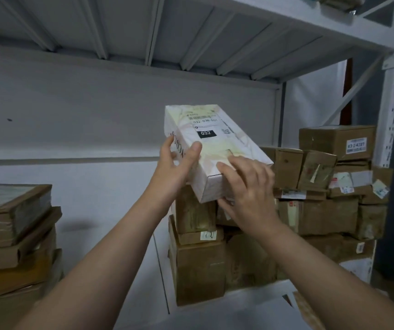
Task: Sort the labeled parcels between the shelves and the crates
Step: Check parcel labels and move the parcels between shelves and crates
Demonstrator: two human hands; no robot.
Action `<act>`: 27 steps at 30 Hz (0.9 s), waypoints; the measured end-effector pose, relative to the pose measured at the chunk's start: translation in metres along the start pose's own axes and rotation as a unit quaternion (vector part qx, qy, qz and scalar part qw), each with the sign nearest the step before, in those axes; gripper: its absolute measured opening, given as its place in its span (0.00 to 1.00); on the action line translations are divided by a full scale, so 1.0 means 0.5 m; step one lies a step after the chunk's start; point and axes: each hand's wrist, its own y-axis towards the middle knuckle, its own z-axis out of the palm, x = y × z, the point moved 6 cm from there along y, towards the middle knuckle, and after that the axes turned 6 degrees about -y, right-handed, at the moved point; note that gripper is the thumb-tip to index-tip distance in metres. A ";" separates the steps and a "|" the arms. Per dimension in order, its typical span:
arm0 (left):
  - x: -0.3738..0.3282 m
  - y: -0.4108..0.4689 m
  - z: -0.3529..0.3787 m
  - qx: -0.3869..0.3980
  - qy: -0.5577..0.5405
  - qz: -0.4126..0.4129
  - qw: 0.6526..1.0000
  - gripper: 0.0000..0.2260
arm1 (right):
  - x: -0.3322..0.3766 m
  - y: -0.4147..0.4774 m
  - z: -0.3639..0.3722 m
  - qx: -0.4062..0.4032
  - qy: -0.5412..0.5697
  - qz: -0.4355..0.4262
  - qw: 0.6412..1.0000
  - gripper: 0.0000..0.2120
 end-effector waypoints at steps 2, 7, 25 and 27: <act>-0.005 -0.005 -0.012 -0.005 -0.032 -0.020 0.999 0.40 | 0.025 0.002 -0.002 -0.023 -0.005 -0.012 1.000 0.30; -0.001 -0.021 -0.062 -0.025 -0.122 0.022 0.992 0.27 | 0.078 0.010 0.002 -0.036 -0.020 -0.044 0.998 0.24; 0.001 -0.112 -0.265 0.026 -0.094 0.100 0.990 0.29 | 0.189 0.075 0.048 0.133 0.487 0.398 0.766 0.39; 0.000 -0.126 -0.280 0.013 -0.071 0.090 0.993 0.26 | 0.218 0.069 0.050 0.122 0.490 0.414 0.757 0.38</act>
